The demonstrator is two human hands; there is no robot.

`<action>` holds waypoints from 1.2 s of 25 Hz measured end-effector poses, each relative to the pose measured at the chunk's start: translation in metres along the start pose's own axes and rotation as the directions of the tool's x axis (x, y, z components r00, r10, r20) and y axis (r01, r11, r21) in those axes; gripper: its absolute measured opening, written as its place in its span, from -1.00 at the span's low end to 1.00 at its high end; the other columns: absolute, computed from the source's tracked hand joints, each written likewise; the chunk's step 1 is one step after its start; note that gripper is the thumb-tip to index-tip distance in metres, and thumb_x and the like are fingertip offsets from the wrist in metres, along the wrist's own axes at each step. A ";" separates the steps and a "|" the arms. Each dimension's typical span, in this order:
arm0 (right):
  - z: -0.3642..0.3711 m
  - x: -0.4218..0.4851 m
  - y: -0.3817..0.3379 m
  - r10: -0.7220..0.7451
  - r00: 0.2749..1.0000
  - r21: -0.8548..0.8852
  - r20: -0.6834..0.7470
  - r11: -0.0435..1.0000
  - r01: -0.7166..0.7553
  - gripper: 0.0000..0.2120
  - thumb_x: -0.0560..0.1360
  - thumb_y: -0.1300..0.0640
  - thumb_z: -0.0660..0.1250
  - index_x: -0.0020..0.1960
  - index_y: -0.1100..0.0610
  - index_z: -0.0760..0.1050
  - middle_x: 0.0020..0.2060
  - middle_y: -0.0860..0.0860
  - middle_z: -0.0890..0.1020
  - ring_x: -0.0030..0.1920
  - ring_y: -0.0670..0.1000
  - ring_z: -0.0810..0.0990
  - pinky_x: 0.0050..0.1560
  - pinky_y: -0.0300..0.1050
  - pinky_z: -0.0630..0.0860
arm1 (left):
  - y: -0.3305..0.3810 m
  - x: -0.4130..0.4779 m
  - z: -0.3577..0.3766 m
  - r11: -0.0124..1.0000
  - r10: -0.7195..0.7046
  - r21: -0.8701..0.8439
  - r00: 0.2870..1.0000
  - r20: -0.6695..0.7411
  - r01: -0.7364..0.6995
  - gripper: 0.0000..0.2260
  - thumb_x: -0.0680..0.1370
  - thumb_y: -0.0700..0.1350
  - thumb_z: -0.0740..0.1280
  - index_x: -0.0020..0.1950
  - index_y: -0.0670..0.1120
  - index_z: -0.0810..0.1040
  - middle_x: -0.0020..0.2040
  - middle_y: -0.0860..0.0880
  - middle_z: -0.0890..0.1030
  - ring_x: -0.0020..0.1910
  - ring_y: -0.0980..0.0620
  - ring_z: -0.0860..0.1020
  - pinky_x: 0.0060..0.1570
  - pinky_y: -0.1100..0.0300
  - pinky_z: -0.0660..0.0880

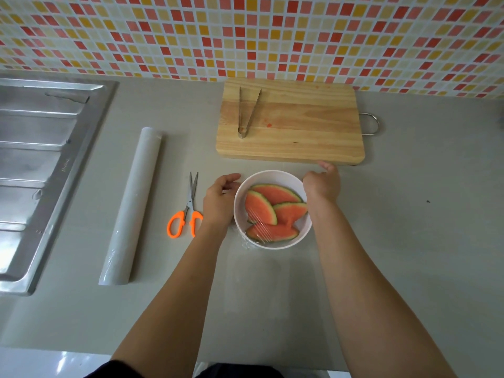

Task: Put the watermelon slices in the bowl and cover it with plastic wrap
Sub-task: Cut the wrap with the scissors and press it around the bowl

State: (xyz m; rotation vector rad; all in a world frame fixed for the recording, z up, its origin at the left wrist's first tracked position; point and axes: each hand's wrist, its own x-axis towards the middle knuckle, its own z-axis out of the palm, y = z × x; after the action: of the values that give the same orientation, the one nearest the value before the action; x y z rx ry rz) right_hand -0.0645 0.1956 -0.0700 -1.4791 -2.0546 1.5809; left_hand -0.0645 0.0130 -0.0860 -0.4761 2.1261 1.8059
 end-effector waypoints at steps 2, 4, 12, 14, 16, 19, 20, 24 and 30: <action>-0.001 0.000 0.000 -0.010 1.000 -0.018 -0.010 1.000 0.009 -0.53 0.38 0.32 0.16 0.27 0.07 0.41 -0.23 -0.09 0.46 -0.18 -0.03 0.44 -0.11 -0.23 0.36 | -0.002 0.000 0.001 1.000 0.008 0.011 1.000 0.013 -0.008 -0.69 0.48 -0.36 0.26 0.11 -0.06 0.58 -0.14 0.06 0.59 -0.12 0.02 0.57 -0.03 0.12 0.55; -0.001 0.000 -0.001 -0.024 1.000 -0.034 -0.007 0.999 0.024 -0.53 0.38 0.32 0.16 0.26 0.08 0.42 -0.35 -0.18 0.38 -0.23 -0.04 0.43 -0.14 -0.23 0.35 | -0.004 -0.002 0.001 0.993 0.071 0.096 0.997 -0.041 -0.067 -0.70 0.46 -0.35 0.31 0.12 -0.07 0.59 -0.07 0.03 0.60 -0.08 0.03 0.56 -0.01 0.18 0.52; -0.001 0.001 0.002 -0.032 0.998 -0.004 0.060 0.999 0.033 -0.52 0.36 0.35 0.14 0.23 0.08 0.45 -0.37 -0.10 0.44 -0.36 -0.13 0.44 -0.15 -0.18 0.41 | -0.005 -0.035 0.001 0.949 0.177 -0.195 0.932 -0.316 -0.247 -0.74 0.65 -0.24 0.05 0.23 -0.10 0.46 0.17 -0.05 0.55 0.20 0.02 0.52 0.20 0.31 0.37; 0.000 0.000 0.001 -0.020 0.998 0.010 0.063 1.000 0.020 -0.53 0.36 0.35 0.14 0.23 0.08 0.45 -0.36 -0.10 0.44 -0.34 -0.10 0.47 -0.12 -0.15 0.45 | -0.003 -0.045 0.009 0.851 0.148 -0.484 0.977 -0.152 -0.204 -0.69 0.68 -0.07 -0.04 0.32 -0.02 0.39 0.23 0.08 0.51 0.25 0.17 0.47 0.27 0.26 0.36; 0.001 0.000 0.000 -0.007 0.998 0.032 0.068 0.999 0.005 -0.53 0.37 0.35 0.15 0.23 0.08 0.44 -0.35 -0.10 0.44 -0.27 -0.02 0.51 -0.06 -0.11 0.50 | -0.003 -0.054 0.021 0.852 0.131 -0.505 0.990 -0.048 -0.137 -0.64 0.67 0.06 -0.11 0.36 0.09 0.34 0.26 0.17 0.46 0.28 0.24 0.42 0.32 0.25 0.32; 0.002 0.000 0.000 0.013 0.998 0.043 0.065 0.999 -0.016 -0.54 0.38 0.34 0.15 0.24 0.08 0.44 -0.26 -0.05 0.48 -0.15 0.02 0.51 -0.02 -0.10 0.50 | -0.009 -0.059 0.030 0.903 0.113 -0.405 0.989 -0.090 -0.140 -0.67 0.66 0.10 -0.10 0.23 0.20 0.41 0.30 0.09 0.50 0.32 0.12 0.43 0.37 0.12 0.30; 0.001 0.000 0.000 0.022 0.998 0.052 0.063 0.998 -0.025 -0.54 0.38 0.35 0.15 0.24 0.08 0.44 -0.20 -0.02 0.50 -0.14 0.03 0.52 -0.01 -0.10 0.50 | -0.010 -0.058 0.031 0.905 0.111 -0.401 0.989 -0.101 -0.142 -0.67 0.66 0.09 -0.09 0.20 0.19 0.44 0.29 0.05 0.52 0.31 0.09 0.45 0.35 0.10 0.32; 0.001 -0.001 -0.001 0.051 0.996 0.097 0.076 0.994 -0.058 -0.53 0.38 0.36 0.14 0.24 0.08 0.43 -0.21 -0.03 0.50 -0.18 0.02 0.54 -0.08 -0.12 0.50 | -0.011 -0.055 0.027 0.915 0.077 -0.393 0.996 -0.044 -0.088 -0.59 0.66 0.11 -0.12 0.19 0.14 0.51 0.20 0.03 0.58 0.21 0.14 0.52 0.26 0.15 0.38; 0.001 0.001 0.001 0.076 0.993 0.110 0.089 0.990 -0.085 -0.53 0.38 0.36 0.16 0.24 0.05 0.43 0.02 0.11 0.55 -0.04 0.09 0.56 0.04 -0.06 0.52 | 0.003 -0.015 -0.010 0.966 0.254 -0.079 0.963 0.094 -0.247 -0.48 0.62 0.19 -0.17 0.46 0.05 0.28 0.45 0.07 0.34 0.45 0.14 0.25 0.46 0.10 0.10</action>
State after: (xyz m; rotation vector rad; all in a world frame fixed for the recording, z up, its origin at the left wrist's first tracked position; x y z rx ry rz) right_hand -0.0651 0.1958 -0.0718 -1.4969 -1.9346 1.7887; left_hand -0.0525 0.0048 -0.0748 -0.1272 2.1399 1.9942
